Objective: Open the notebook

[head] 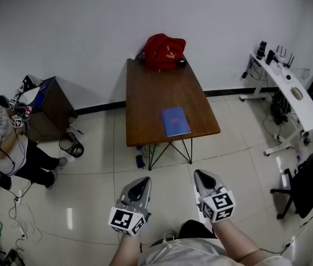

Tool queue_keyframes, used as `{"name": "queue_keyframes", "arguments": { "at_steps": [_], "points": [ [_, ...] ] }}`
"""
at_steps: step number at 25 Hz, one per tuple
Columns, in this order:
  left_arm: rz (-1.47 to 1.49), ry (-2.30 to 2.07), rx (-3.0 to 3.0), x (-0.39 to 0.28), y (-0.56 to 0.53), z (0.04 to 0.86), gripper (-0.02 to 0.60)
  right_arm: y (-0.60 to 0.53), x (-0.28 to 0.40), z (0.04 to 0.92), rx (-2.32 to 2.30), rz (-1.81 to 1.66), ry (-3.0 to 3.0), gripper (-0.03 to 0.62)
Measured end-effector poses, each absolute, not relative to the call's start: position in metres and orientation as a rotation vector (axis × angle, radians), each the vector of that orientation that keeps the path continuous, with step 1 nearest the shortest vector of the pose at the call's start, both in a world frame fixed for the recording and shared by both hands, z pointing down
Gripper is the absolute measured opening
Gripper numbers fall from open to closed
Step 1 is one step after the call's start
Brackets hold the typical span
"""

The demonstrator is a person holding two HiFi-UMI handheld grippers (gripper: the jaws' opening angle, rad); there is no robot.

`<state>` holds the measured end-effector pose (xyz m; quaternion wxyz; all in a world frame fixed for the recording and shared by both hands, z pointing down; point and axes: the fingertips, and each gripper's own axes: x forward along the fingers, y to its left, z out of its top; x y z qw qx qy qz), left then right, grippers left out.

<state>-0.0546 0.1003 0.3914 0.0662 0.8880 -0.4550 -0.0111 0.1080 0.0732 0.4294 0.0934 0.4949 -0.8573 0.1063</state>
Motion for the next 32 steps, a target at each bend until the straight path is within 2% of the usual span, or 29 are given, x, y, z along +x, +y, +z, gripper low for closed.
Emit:
{"name": "queue_keyframes", "arguments": {
  "at_steps": [11,20,32],
  "points": [
    [0.051,-1.367,2.622,-0.050,-0.005,0.437,0.005,-0.046,0.124,0.478,1.461,0.407,-2.468,0.009],
    [0.114,-1.406,2.520,-0.037,-0.122,0.480,0.005,-0.170,0.144,0.562,1.348,0.566,-2.337,0.009],
    [0.204,-1.343,2.348,-0.031,-0.179,0.559,0.005,-0.245,0.146,0.670,1.183,0.740,-2.081,0.081]
  ]
}}
